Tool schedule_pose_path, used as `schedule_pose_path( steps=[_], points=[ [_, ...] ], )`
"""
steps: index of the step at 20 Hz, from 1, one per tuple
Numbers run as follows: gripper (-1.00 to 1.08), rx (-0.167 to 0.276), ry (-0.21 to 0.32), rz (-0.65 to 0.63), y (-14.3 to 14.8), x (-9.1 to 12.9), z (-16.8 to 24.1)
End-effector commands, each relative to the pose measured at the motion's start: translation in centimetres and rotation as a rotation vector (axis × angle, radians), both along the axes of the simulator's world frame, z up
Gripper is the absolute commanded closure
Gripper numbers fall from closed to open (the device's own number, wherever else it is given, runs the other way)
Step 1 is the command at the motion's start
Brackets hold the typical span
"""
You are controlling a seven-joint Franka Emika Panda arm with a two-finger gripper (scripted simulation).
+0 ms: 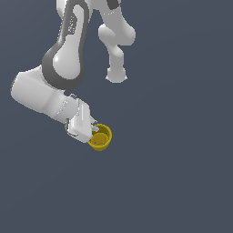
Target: Pick up the object and move it to a goal position.
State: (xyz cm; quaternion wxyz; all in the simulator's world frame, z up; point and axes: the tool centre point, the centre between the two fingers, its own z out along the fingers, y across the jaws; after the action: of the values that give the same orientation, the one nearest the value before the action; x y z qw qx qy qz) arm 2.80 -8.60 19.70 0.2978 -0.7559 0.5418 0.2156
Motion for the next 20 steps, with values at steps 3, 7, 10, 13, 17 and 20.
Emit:
schedule_pose_path(
  steps=[3, 7, 10, 13, 17, 20],
  points=[
    [1.08, -0.002, -0.001, 0.001, -3.4, -0.4, 4.1],
    [1.08, -0.002, -0.001, 0.001, -6.2, -0.6, 7.2],
    [1.08, -0.001, -0.001, 0.002, -7.8, -0.7, 9.1],
    [1.08, -0.001, -0.001, 0.002, -9.0, -0.8, 10.5],
    [1.08, 0.001, -0.002, 0.002, -10.2, -0.7, 11.8],
    [1.08, 0.002, -0.003, 0.003, -10.7, -0.7, 12.4]
  ],
)
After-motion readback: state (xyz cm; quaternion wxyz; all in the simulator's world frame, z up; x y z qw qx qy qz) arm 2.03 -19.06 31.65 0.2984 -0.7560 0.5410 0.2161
